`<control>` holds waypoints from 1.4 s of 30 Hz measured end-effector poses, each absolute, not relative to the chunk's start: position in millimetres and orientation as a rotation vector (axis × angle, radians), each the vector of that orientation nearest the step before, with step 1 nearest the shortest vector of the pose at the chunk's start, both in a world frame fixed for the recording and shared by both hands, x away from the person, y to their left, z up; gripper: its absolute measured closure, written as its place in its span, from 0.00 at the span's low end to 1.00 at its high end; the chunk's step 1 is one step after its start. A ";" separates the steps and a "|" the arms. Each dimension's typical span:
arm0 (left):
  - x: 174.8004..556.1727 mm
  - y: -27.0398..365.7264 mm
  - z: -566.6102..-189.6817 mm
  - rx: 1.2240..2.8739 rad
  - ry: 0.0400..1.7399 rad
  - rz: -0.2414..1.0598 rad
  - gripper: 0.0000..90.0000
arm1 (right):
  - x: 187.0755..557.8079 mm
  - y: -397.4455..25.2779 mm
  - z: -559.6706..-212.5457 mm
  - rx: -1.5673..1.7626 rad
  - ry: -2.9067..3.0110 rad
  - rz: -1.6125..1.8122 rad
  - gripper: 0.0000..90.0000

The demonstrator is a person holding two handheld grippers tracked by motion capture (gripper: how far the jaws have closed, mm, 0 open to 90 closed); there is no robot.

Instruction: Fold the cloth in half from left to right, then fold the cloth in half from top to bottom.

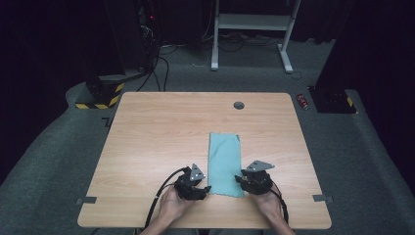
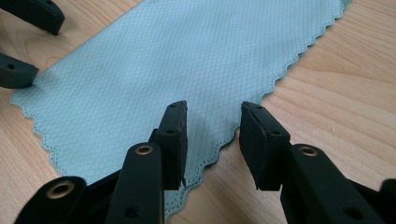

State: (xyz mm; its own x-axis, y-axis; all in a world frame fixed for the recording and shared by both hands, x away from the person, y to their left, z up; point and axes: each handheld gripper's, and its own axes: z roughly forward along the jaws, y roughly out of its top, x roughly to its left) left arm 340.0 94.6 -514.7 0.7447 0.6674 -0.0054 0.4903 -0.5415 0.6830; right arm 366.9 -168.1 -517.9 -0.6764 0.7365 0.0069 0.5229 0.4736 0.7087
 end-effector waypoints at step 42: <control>314.4 92.2 -512.9 2.193 0.775 0.329 0.49 | 316.9 -175.7 -515.6 0.929 2.438 1.128 0.70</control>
